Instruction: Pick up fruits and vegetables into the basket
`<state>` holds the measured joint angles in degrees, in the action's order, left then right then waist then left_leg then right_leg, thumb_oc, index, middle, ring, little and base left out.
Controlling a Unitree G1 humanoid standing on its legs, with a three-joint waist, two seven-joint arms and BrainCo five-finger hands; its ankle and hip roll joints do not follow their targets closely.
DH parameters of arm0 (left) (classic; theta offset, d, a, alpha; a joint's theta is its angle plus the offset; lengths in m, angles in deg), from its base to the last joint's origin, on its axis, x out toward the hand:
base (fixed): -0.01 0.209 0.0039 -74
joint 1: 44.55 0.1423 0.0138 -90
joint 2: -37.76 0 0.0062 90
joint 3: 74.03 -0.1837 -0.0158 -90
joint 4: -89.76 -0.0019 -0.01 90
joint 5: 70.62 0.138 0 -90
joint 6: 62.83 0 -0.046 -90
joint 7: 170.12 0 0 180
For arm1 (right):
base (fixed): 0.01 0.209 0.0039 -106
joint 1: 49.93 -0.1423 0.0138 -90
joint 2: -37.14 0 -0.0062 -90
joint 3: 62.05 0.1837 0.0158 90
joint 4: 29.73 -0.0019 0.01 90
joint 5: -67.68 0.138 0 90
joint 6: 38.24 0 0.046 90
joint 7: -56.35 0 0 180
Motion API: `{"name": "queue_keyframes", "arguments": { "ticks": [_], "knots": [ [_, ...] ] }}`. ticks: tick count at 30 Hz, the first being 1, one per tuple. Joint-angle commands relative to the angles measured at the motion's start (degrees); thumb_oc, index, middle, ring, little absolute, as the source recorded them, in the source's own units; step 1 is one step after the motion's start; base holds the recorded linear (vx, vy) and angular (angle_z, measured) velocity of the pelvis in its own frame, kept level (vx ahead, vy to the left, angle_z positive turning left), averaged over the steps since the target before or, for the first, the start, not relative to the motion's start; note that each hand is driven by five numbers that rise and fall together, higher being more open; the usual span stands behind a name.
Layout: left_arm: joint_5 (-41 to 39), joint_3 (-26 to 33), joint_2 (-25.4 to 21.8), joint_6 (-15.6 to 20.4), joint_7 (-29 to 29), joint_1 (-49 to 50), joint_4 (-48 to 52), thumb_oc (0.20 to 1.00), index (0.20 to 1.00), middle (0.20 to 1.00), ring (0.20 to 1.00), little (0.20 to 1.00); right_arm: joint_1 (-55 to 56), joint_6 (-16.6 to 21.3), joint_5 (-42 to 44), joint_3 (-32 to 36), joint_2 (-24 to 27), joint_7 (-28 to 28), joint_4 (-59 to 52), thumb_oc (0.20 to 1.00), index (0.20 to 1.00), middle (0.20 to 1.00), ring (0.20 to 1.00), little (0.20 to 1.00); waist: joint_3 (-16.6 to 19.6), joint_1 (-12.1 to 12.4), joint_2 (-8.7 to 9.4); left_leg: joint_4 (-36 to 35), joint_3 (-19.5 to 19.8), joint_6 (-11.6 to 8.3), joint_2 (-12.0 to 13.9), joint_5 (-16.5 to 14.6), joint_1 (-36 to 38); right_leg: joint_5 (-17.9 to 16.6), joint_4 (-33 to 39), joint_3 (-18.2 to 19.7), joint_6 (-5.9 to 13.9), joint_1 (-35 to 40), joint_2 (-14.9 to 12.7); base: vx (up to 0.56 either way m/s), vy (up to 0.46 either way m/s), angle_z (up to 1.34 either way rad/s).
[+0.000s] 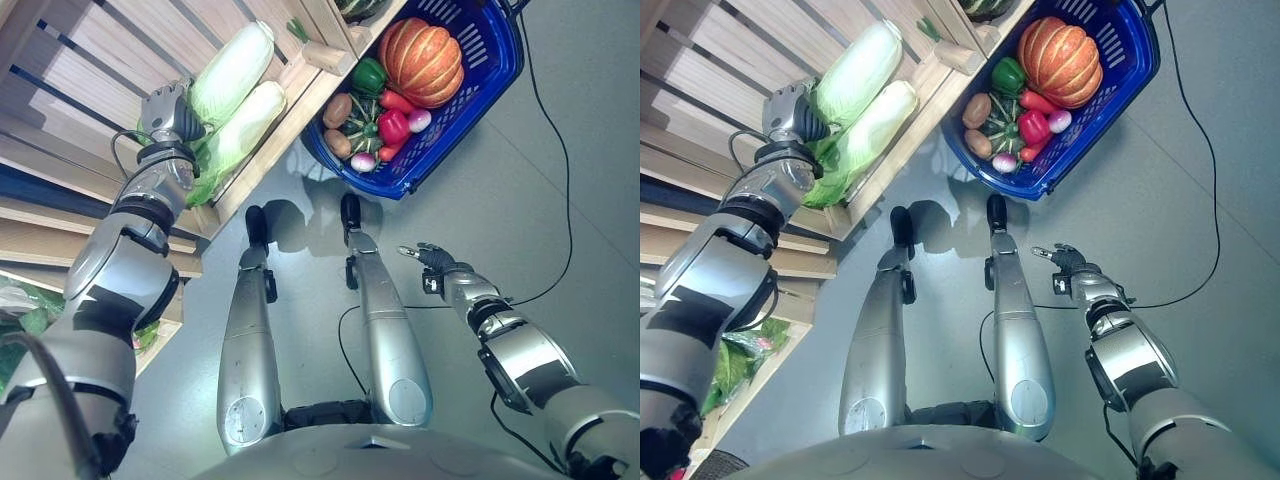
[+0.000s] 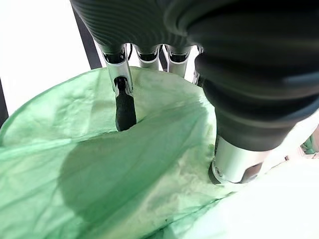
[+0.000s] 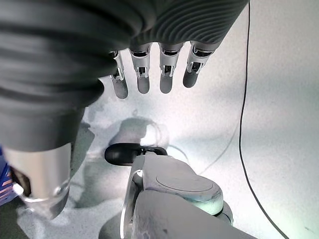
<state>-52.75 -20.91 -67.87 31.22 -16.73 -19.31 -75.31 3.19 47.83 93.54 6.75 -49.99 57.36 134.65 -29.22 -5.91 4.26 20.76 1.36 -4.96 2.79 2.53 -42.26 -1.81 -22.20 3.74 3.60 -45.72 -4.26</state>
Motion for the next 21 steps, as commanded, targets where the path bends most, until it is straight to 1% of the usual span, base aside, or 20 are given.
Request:
{"name": "queue_keyframes", "arguments": {
  "ticks": [1,11,14,19,20,21],
  "knots": [
    [-2.18,0.93,2.07,-1.90,4.53,4.02,-5.14,0.200,0.200,0.200,0.200,0.200,2.15,-0.56,1.02,-1.61,1.80,0.46,0.78,1.000,1.000,1.000,1.000,1.000,-0.57,-0.65,-2.05,2.27,-0.57,2.70,-0.75,-1.05,-1.83,0.72,-2.16,-1.71,-1.29,1.07,0.95,0.00,0.000,0.00],
    [-3.00,1.31,1.87,-1.86,5.04,4.29,-4.96,0.200,0.200,0.200,0.200,0.200,2.03,-0.69,1.24,-1.76,1.93,0.18,0.88,1.000,1.000,1.000,1.000,1.000,-0.57,-0.59,-2.25,2.06,-0.62,2.62,-0.72,-0.94,-1.66,0.75,-2.03,-1.80,-1.26,1.23,0.87,0.00,0.000,0.00],
    [-5.12,1.91,1.83,-0.96,4.76,4.50,-5.10,0.200,0.200,0.200,0.200,0.200,1.90,-0.61,1.42,-1.77,1.85,0.25,0.98,1.000,1.000,1.000,1.000,1.000,-0.57,-0.51,-2.31,1.91,-0.52,2.63,-0.80,-0.87,-1.46,0.71,-1.91,-1.88,-1.28,1.40,0.84,0.00,0.000,0.00],
    [-13.00,5.09,1.59,2.48,3.97,4.85,-4.58,0.200,0.200,0.200,0.200,0.200,1.51,-0.24,2.19,-1.33,1.94,0.79,1.00,1.000,1.000,1.000,1.000,1.000,-0.57,-0.32,-2.43,1.92,-0.46,2.57,-0.79,-0.87,-1.39,0.89,-1.96,-1.87,-1.28,1.55,0.80,0.00,0.000,0.00],
    [-16.05,6.43,1.23,4.27,4.23,4.96,-3.86,0.200,0.200,0.200,0.200,0.200,1.63,0.33,2.51,-0.97,2.13,0.86,1.19,1.000,1.000,1.000,1.000,1.000,-0.57,-0.20,-2.52,1.83,-0.39,2.55,-0.82,-0.88,-1.23,0.94,-1.99,-1.96,-1.28,1.66,0.78,0.00,0.000,0.00],
    [-16.69,6.61,1.18,4.70,4.19,4.99,-3.74,0.200,0.200,0.200,0.200,0.200,1.65,0.40,2.58,-0.93,2.16,0.87,1.20,1.000,1.000,1.000,1.000,1.000,-0.57,-0.18,-2.54,1.81,-0.37,2.54,-0.83,-0.88,-1.19,0.95,-1.97,-1.97,-1.28,1.71,0.78,0.00,0.000,0.00]
  ]
}}
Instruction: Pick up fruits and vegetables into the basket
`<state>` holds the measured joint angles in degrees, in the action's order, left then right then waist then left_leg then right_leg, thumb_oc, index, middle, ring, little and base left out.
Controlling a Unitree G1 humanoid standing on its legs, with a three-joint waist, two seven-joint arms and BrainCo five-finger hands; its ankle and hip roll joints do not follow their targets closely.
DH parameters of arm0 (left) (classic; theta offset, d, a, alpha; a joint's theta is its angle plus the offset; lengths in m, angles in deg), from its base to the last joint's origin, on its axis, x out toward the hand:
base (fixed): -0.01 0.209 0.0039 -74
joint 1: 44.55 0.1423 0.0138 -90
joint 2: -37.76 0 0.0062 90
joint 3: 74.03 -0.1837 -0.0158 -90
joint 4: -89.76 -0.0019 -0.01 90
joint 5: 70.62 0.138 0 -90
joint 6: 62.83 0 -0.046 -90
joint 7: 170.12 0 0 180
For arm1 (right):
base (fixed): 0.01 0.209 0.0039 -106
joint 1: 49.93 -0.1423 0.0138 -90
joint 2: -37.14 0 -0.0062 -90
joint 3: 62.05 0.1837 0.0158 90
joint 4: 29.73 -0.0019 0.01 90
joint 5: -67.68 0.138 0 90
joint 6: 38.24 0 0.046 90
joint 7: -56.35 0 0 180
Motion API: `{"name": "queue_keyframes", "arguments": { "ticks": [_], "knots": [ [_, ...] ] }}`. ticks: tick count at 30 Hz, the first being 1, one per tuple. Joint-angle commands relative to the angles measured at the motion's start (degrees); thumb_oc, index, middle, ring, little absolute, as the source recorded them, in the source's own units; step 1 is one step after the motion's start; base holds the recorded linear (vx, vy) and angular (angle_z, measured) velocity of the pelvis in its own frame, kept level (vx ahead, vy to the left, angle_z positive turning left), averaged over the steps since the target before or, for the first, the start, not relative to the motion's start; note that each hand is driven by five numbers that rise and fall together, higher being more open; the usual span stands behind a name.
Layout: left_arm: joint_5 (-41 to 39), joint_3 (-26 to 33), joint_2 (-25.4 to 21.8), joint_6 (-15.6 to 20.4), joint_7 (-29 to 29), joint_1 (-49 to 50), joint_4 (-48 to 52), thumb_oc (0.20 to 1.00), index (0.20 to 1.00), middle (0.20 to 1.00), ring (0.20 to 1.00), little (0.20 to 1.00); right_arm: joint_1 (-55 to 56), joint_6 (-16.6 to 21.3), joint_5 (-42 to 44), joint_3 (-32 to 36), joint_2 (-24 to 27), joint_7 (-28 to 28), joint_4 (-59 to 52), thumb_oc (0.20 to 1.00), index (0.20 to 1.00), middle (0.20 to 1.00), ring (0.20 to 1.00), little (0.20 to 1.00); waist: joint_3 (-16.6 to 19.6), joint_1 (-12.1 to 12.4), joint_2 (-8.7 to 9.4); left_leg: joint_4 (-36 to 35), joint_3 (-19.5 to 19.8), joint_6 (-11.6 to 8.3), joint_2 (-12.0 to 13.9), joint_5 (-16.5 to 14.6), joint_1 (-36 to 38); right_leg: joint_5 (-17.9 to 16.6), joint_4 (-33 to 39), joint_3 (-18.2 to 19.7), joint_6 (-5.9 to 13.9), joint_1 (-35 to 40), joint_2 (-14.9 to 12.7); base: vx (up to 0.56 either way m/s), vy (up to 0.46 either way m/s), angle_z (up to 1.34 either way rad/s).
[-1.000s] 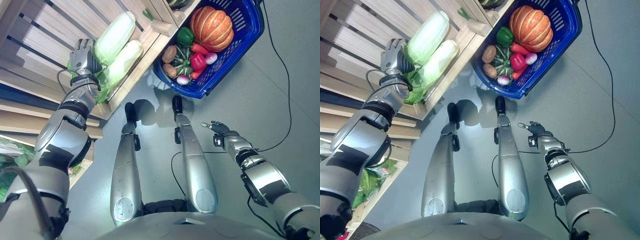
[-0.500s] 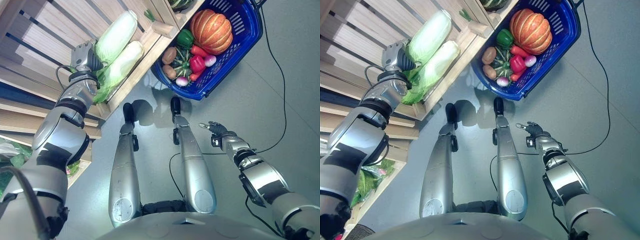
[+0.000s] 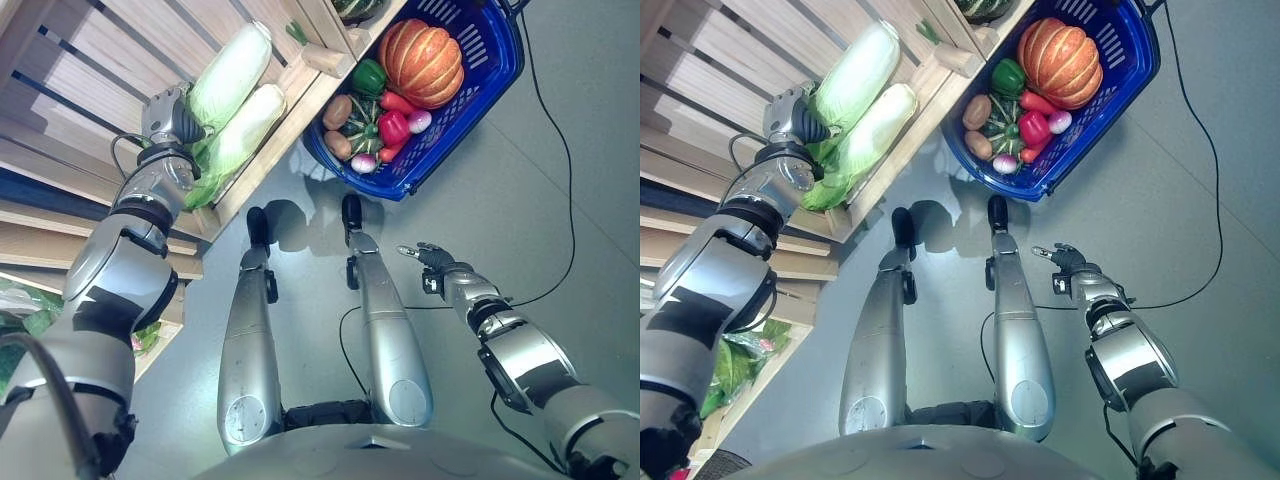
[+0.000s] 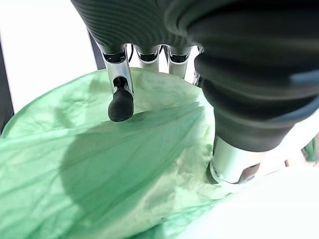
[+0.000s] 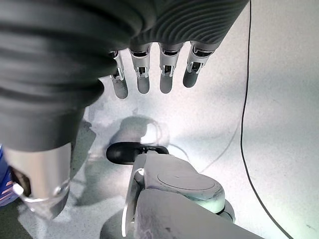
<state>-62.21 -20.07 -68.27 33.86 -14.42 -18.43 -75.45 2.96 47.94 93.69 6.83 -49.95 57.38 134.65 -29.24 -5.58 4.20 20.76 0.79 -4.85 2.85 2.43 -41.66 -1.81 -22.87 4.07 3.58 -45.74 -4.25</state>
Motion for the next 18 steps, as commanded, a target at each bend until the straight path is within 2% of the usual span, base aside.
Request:
{"name": "queue_keyframes", "arguments": {
  "ticks": [1,4,7,12,18],
  "knots": [
    [-8.26,6.39,1.36,2.78,2.18,4.18,-3.21,0.200,0.200,0.200,0.200,0.200,1.94,0.48,2.59,-0.86,2.16,1.02,1.14,1.000,1.000,1.000,1.000,1.000,-0.56,-0.43,-2.50,1.77,0.22,2.42,-0.93,-0.80,-1.71,0.98,-1.29,-2.33,-1.25,1.80,0.78,0.00,0.000,0.00],
    [-14.79,9.47,0.09,6.99,3.09,4.94,0.26,0.200,0.200,0.200,0.200,0.200,2.41,1.90,4.07,0.56,2.88,1.98,0.35,1.000,1.000,1.000,1.000,1.000,-0.56,-0.01,-2.74,1.40,0.45,2.41,-1.02,-0.90,-1.04,1.15,-1.28,-2.50,-1.19,2.37,0.76,0.00,-0.010,0.00],
    [-18.92,11.64,-0.33,9.21,3.66,5.85,3.52,0.200,0.200,0.200,0.200,0.200,2.64,3.85,5.83,2.15,3.33,3.26,-0.62,1.000,1.000,1.000,1.000,1.000,-0.56,0.38,-2.84,1.21,0.54,2.39,-1.08,-1.04,-0.58,1.34,-1.33,-2.68,-1.14,2.88,0.76,0.00,-0.037,0.00],
    [-22.84,13.87,-0.80,10.66,4.23,6.98,8.91,0.200,0.200,0.200,0.200,0.200,2.59,6.49,7.63,4.41,4.05,4.58,-2.43,1.000,1.000,1.000,1.000,1.000,-0.56,0.91,-2.95,1.01,0.69,2.43,-1.23,-1.24,-0.24,1.46,-1.33,-3.03,-1.13,3.19,0.73,0.00,-0.020,0.01],
    [-30.23,16.58,-0.89,13.26,6.08,8.53,16.61,0.200,0.200,0.200,0.200,0.200,2.17,13.06,12.00,8.98,4.89,10.10,-5.86,1.000,1.000,1.000,1.000,1.000,-0.56,1.36,-3.08,0.39,0.74,2.60,-1.38,-1.27,-0.05,1.18,-0.83,-3.28,-1.05,3.41,0.74,-0.01,-0.028,0.04]
  ]
}}
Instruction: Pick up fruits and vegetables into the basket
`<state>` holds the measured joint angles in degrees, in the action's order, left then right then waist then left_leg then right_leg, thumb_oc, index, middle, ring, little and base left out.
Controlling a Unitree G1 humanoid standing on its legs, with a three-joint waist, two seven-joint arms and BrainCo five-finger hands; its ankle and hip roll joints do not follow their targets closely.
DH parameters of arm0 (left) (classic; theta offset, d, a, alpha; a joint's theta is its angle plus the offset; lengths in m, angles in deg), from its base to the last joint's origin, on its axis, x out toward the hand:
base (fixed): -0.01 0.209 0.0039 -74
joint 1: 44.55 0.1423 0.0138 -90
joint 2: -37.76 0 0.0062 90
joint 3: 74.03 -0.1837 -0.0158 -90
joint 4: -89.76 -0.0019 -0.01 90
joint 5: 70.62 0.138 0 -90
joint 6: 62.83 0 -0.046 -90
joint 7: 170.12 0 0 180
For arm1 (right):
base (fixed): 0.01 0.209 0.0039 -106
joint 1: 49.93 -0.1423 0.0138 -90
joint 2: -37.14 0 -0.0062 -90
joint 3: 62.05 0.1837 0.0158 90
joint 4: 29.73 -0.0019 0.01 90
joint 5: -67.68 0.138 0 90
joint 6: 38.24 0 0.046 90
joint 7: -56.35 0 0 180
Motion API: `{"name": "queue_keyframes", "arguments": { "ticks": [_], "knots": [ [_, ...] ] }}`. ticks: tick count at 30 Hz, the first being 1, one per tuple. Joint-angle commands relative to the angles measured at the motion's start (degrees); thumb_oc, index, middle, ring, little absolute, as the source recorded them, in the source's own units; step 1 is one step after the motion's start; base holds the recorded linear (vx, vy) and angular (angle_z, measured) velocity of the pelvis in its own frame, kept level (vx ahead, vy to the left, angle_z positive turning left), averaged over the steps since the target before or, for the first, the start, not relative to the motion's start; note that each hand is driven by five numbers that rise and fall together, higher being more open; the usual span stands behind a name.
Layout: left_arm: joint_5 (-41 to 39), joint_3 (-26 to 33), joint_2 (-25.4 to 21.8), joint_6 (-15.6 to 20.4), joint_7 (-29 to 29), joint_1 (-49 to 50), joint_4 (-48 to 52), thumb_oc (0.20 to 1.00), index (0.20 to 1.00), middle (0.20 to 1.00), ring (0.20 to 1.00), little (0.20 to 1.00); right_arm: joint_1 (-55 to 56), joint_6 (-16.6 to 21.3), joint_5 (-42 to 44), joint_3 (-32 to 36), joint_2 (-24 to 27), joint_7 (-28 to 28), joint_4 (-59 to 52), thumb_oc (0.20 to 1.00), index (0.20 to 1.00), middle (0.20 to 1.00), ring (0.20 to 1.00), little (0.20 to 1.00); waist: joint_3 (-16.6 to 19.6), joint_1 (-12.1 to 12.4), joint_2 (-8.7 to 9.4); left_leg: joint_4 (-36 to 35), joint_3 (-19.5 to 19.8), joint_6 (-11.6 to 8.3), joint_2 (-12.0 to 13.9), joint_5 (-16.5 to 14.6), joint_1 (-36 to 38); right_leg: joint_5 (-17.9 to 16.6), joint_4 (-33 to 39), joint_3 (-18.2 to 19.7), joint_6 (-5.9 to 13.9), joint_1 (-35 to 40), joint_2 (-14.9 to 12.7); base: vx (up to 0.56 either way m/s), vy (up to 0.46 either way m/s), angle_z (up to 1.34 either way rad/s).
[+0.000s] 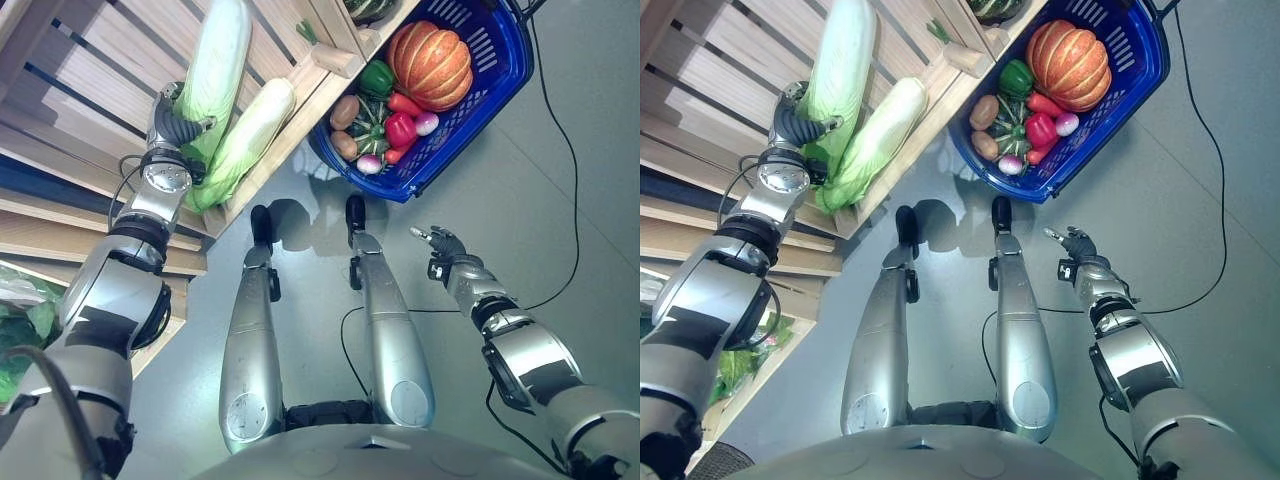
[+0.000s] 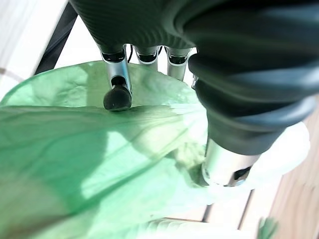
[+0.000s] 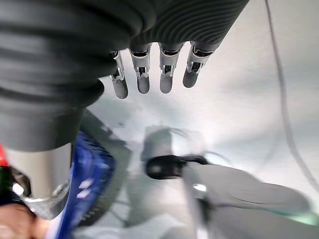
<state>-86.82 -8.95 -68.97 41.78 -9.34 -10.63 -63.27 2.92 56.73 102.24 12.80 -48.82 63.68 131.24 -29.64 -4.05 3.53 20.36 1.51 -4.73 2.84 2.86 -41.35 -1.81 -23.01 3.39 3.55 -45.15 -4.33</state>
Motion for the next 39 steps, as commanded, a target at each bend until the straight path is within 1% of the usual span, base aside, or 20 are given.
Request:
{"name": "queue_keyframes", "arguments": {
  "ticks": [1,3,4,7,8,9,10,11,12,13,14,20,22,25,29,30,33,34,37,39],
  "knots": [
    [-6.97,5.89,-0.07,6.43,1.62,1.52,6.05,0.200,0.200,0.200,0.200,0.200,2.68,6.42,4.36,4.03,3.87,5.41,-3.60,1.000,1.000,1.000,1.000,1.000,-0.15,-0.14,-2.42,0.99,-0.05,2.54,-1.39,-2.26,-0.08,1.61,-0.91,-2.63,-0.99,3.09,0.85,0.00,-0.015,0.04],
    [-7.82,6.57,0.25,7.87,1.45,2.53,9.06,0.200,0.200,0.200,0.200,0.200,3.05,8.96,4.77,5.72,3.85,8.22,-6.24,1.000,1.000,1.000,1.000,1.000,-0.15,-0.14,-2.49,0.73,-0.11,2.59,-1.45,-1.91,-0.40,1.03,-0.46,-2.70,-0.96,2.82,0.81,0.00,-0.012,0.03],
    [-8.72,6.99,0.49,9.03,1.75,3.75,11.21,0.200,0.200,0.200,0.200,0.200,3.79,10.36,4.90,6.45,3.61,10.48,-8.53,1.000,1.000,1.000,1.000,1.000,-0.15,-0.07,-2.54,1.04,-0.16,2.63,-1.48,-2.51,-0.17,1.42,-0.65,-2.72,-0.90,3.06,0.80,0.00,-0.005,0.04],
    [-10.02,8.20,1.08,10.98,1.15,6.08,16.18,0.200,0.200,0.200,0.200,0.200,4.87,13.70,3.70,8.53,3.11,16.31,-14.15,1.000,1.000,1.000,1.000,1.000,-0.15,0.03,-2.78,0.88,-0.25,2.75,-1.60,-2.81,-0.08,1.41,-0.39,-2.66,-0.84,3.18,0.80,0.00,0.000,0.01],
    [-10.23,8.69,1.26,11.57,1.17,6.40,17.30,0.200,0.200,0.200,0.200,0.200,4.79,15.25,2.91,9.10,3.05,18.59,-15.69,1.000,1.000,1.000,1.000,1.000,-0.15,0.06,-2.92,0.55,-0.26,2.79,-1.66,-2.36,-0.38,0.96,-0.18,-2.67,-0.85,2.80,0.80,0.00,0.000,0.00],
    [-10.13,9.01,1.52,12.34,1.08,6.91,18.28,0.200,0.200,0.200,0.200,0.200,5.09,16.41,1.90,9.58,2.94,20.80,-17.09,1.000,1.000,1.000,1.000,1.000,-0.15,0.08,-3.02,0.78,-0.28,2.83,-1.71,-2.95,-0.11,1.54,-0.51,-2.66,-0.85,3.02,0.81,0.00,0.000,0.00],
    [-9.91,9.56,1.77,13.17,1.02,7.10,19.28,0.200,0.200,0.200,0.200,0.200,4.85,17.74,1.05,10.12,3.13,23.31,-18.58,1.000,1.000,1.000,1.000,1.000,-0.15,0.09,-3.11,0.41,-0.25,2.86,-1.82,-2.47,-0.36,1.09,-0.17,-2.65,-0.89,2.77,0.82,0.00,0.000,0.00],
    [-9.43,9.79,1.93,13.67,0.64,7.40,20.13,0.200,0.200,0.200,0.200,0.200,4.86,18.08,0.20,10.59,3.14,25.47,-20.17,1.000,1.000,1.000,1.000,1.000,-0.15,0.08,-3.19,0.28,-0.20,2.89,-1.94,-2.49,-0.32,1.16,-0.10,-2.66,-0.94,2.82,0.88,0.00,0.000,0.00],
    [-8.91,10.11,2.09,14.82,0.28,7.61,21.25,0.200,0.200,0.200,0.200,0.200,4.80,19.32,-1.57,11.06,3.10,29.55,-22.46,1.000,1.000,1.000,1.000,1.000,-0.15,0.07,-3.34,0.17,-0.18,2.92,-2.06,-2.56,-0.20,1.36,-0.18,-2.64,-1.03,2.92,1.02,0.00,0.000,0.00],
    [-8.43,10.19,2.11,15.36,-0.19,7.75,21.88,0.200,0.200,0.200,0.200,0.200,4.93,19.72,-2.43,11.25,3.12,32.01,-23.93,1.000,1.000,1.000,1.000,1.000,-0.15,0.05,-3.47,0.29,-0.16,2.93,-2.13,-3.03,0.08,1.89,-0.38,-2.62,-1.08,3.21,1.06,0.00,0.000,0.00],
    [-8.24,10.28,2.00,15.70,-0.46,7.51,22.34,0.200,0.200,0.200,0.200,0.200,4.72,20.12,-3.03,11.53,3.23,33.62,-24.81,1.000,1.000,1.000,1.000,1.000,-0.15,-0.01,-3.60,0.01,-0.14,2.95,-2.19,-2.50,-0.22,1.43,-0.12,-2.61,-1.11,2.91,1.07,0.00,0.000,0.00],
    [-5.65,10.61,1.63,16.93,-2.46,7.27,24.50,0.200,0.200,0.200,0.200,0.200,4.73,23.48,-6.13,13.05,3.83,40.81,-28.55,1.000,1.000,1.000,1.000,1.000,-0.15,-0.14,-4.18,-0.15,-0.27,3.02,-2.32,-2.53,-0.36,1.53,-0.01,-2.77,-1.13,2.79,0.82,0.00,0.000,0.00],
    [-1.92,10.29,1.22,16.78,-4.72,7.19,25.60,0.200,0.200,0.200,0.200,0.200,4.87,25.10,-6.96,13.83,4.07,42.00,-30.69,1.000,1.000,1.000,1.000,1.000,-0.15,-0.16,-4.49,-0.12,-0.19,3.04,-2.47,-2.57,-0.42,1.62,0.02,-2.83,-1.13,2.82,0.67,0.00,0.000,0.00],
    [4.09,9.43,0.39,15.33,-7.22,6.86,27.14,0.200,0.200,0.200,0.200,0.200,4.99,27.06,-7.58,13.89,4.47,40.06,-34.34,1.000,1.000,1.000,1.000,1.000,-0.15,-0.16,-4.89,-0.17,-0.19,3.12,-2.66,-2.65,-0.40,1.80,-0.05,-2.90,-1.06,2.81,0.42,0.00,0.000,0.00],
    [11.08,7.95,-1.15,13.31,-9.78,6.22,28.22,0.200,0.200,0.200,0.200,0.200,4.84,28.07,-6.15,13.10,4.68,35.85,-38.08,1.000,1.000,1.000,1.000,1.000,-0.15,-0.23,-4.97,-0.57,-0.33,3.02,-2.70,-2.47,-0.22,1.70,0.48,-3.10,-1.00,3.10,0.14,0.00,0.000,0.00],
    [13.47,7.21,-2.22,12.43,-10.49,6.05,29.23,0.200,0.200,0.200,0.200,0.200,5.19,27.74,-4.71,12.18,4.50,31.65,-41.43,1.000,1.000,1.000,1.000,1.000,-0.15,-0.34,-4.95,-0.67,-0.38,2.90,-2.61,-2.32,-0.23,1.61,0.57,-3.14,-1.00,3.04,0.07,0.00,0.000,0.00],
    [17.25,6.25,-3.27,10.96,-11.23,5.96,30.45,0.200,0.200,0.200,0.200,0.200,6.15,27.16,-3.85,10.95,3.76,25.28,-45.88,1.000,1.000,1.000,1.000,1.000,-0.15,-0.58,-4.84,-0.85,-0.63,2.78,-2.48,-2.17,-0.14,1.63,0.74,-3.20,-1.00,3.19,-0.04,0.00,0.000,0.00],
    [19.78,5.75,-3.77,9.77,-11.90,5.95,31.18,0.200,0.200,0.200,0.200,0.200,6.66,26.79,-3.45,10.24,3.32,22.70,-47.97,1.000,1.000,1.000,1.000,1.000,-0.15,-0.68,-4.79,-0.94,-0.77,2.71,-2.44,-2.16,-0.07,1.72,0.86,-3.17,-0.99,3.33,-0.07,0.00,0.000,0.00],
    [22.51,5.07,-4.88,9.33,-11.99,6.33,32.44,0.200,0.200,0.200,0.200,0.200,7.63,24.65,-0.60,8.78,2.75,13.81,-51.76,1.000,1.000,1.000,1.000,1.000,-0.15,-0.75,-4.58,-1.27,-0.96,2.56,-2.30,-2.02,0.16,1.69,1.16,-3.33,-0.92,3.53,-0.16,0.00,0.000,0.00],
    [23.96,4.72,-5.30,9.18,-11.78,6.70,33.30,0.200,0.200,0.200,0.200,0.200,8.24,23.07,1.17,7.62,2.60,9.33,-53.74,1.000,1.000,1.000,1.000,1.000,-0.15,-0.83,-4.44,-1.16,-1.11,2.45,-2.16,-2.35,0.47,2.03,1.03,-3.39,-0.87,3.76,-0.22,0.00,0.000,0.00]
  ]
}}
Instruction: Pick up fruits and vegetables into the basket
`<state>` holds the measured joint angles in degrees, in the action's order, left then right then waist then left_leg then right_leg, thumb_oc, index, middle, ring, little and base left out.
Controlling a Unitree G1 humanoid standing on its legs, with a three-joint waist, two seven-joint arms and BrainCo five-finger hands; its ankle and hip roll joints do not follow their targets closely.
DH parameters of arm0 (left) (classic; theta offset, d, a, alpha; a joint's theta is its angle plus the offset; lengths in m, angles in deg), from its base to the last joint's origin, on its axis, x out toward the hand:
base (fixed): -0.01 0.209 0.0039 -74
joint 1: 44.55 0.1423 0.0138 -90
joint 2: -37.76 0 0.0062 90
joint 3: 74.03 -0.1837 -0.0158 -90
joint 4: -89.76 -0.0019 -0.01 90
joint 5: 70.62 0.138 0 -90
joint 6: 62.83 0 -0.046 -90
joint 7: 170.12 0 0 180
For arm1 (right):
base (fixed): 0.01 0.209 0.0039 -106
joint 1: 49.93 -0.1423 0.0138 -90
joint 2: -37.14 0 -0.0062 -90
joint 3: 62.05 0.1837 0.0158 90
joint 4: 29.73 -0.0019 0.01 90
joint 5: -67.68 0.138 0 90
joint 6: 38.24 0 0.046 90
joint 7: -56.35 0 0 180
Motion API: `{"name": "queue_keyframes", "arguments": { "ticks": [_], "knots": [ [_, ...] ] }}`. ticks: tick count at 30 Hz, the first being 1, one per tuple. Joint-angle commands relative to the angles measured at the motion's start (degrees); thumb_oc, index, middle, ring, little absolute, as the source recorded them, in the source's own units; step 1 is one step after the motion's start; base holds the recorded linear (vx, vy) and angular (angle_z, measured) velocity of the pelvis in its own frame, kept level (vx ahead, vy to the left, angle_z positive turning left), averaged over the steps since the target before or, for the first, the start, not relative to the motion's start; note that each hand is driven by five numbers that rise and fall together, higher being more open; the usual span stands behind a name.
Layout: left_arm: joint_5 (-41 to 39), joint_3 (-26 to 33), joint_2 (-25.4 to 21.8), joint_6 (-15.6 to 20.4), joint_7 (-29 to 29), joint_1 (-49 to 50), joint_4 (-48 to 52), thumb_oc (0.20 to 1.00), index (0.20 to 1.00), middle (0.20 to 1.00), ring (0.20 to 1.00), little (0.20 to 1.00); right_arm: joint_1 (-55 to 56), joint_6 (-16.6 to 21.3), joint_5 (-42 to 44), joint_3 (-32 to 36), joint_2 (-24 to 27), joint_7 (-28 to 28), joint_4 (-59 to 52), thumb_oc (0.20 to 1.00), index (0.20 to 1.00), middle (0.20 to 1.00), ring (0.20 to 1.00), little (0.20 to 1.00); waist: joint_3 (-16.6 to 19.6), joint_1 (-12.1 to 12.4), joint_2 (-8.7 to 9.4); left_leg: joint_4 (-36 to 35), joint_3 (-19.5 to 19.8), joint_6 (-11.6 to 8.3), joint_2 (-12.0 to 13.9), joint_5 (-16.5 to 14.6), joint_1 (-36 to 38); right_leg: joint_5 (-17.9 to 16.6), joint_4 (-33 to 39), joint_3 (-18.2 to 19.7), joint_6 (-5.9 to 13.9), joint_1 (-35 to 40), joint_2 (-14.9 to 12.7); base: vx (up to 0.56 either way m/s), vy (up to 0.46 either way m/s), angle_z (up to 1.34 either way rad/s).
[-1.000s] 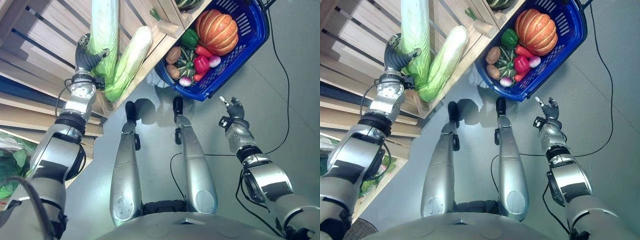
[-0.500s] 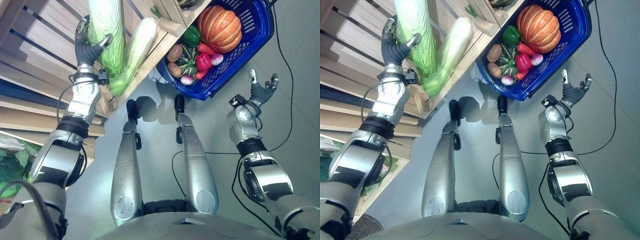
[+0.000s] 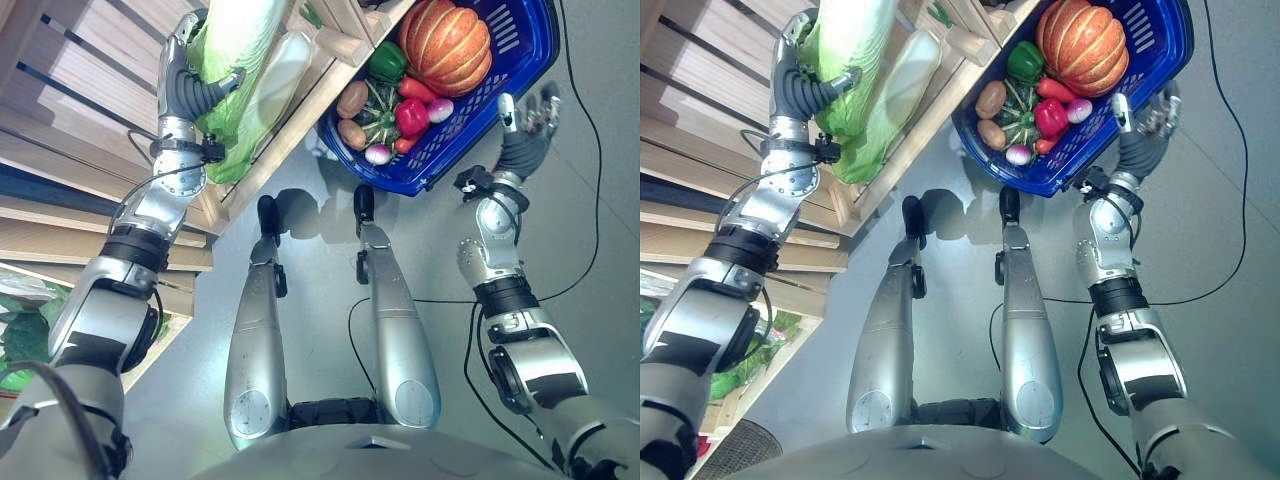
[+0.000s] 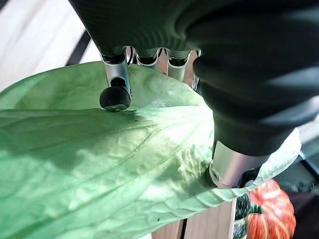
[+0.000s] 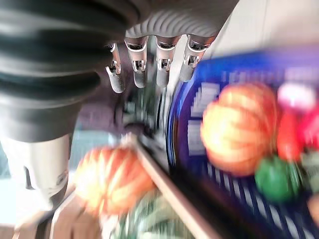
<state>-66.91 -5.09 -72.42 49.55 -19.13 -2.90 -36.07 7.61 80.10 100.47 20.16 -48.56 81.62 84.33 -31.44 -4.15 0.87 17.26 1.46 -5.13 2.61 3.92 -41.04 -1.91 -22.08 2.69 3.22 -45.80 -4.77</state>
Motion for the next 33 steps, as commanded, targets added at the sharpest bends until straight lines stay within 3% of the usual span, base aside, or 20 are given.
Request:
{"name": "queue_keyframes", "arguments": {
  "ticks": [1,4,5,9,12,23,33],
  "knots": [
    [4.60,0.75,-2.06,1.49,-1.76,-0.92,6.46,0.200,0.200,0.200,0.200,0.200,3.83,-1.10,3.87,-0.19,2.27,-10.72,-7.72,1.000,1.000,1.000,1.000,1.000,1.64,-0.75,-1.71,1.91,-1.11,2.79,-1.87,-3.33,0.19,2.11,0.12,-2.73,-0.51,4.45,0.17,0.00,0.000,0.00],
    [5.18,0.67,-2.62,1.81,-0.54,-0.90,7.77,0.200,0.200,0.200,0.200,0.200,4.05,-2.99,5.90,-1.34,2.61,-15.06,-9.65,1.000,1.000,1.000,1.000,1.000,1.64,-0.81,-1.54,1.68,-1.26,2.70,-1.59,-2.76,-0.11,1.71,0.25,-2.82,-0.47,4.11,0.06,0.00,0.000,0.00],
    [5.97,0.25,-2.84,2.70,0.78,-0.69,8.79,0.200,0.200,0.200,0.200,0.200,4.29,-4.82,8.43,-2.17,2.37,-18.88,-10.88,1.000,1.000,1.000,1.000,1.000,1.64,-0.75,-1.43,1.64,-1.32,2.68,-1.46,-2.69,-0.01,1.78,0.06,-2.95,-0.37,4.16,0.05,0.00,0.000,0.00],
    [6.28,-0.74,-2.92,3.80,3.24,-0.77,10.80,0.200,0.200,0.200,0.200,0.200,4.10,-7.83,12.67,-3.54,1.94,-22.57,-12.26,1.000,1.000,1.000,1.000,1.000,1.64,-0.55,-1.25,1.50,-1.41,2.60,-1.31,-2.53,0.12,1.72,0.14,-3.16,-0.28,4.31,-0.02,0.00,0.000,0.00],
    [5.99,-1.83,-2.56,4.78,4.90,-0.66,12.17,0.200,0.200,0.200,0.200,0.200,3.81,-8.10,14.84,-4.18,1.63,-23.66,-12.28,1.000,1.000,1.000,1.000,1.000,1.64,-0.32,-1.18,1.32,-1.40,2.66,-1.36,-2.37,0.18,1.52,0.30,-3.33,-0.21,4.40,0.01,0.00,0.000,0.00],
    [3.69,-4.79,0.91,5.33,12.52,-0.31,17.75,0.200,0.200,0.200,0.200,0.200,1.13,-10.54,14.26,-6.53,-0.17,-23.33,-14.97,1.000,1.000,1.000,1.000,1.000,1.64,0.40,-0.84,1.34,-1.20,2.87,-1.59,-2.25,0.10,1.02,0.54,-3.38,0.14,4.47,0.09,0.00,0.000,0.00],
    [0.91,-7.58,3.12,2.76,19.90,-0.71,21.07,0.200,0.200,0.200,0.200,0.200,-0.95,-10.25,8.84,-7.55,-0.96,-20.98,-16.37,1.000,1.000,1.000,1.000,1.000,1.64,0.70,-0.68,1.05,-1.04,3.07,-1.87,-2.12,0.30,0.56,0.92,-3.41,0.45,4.78,0.18,0.00,0.000,0.00]
  ]
}}
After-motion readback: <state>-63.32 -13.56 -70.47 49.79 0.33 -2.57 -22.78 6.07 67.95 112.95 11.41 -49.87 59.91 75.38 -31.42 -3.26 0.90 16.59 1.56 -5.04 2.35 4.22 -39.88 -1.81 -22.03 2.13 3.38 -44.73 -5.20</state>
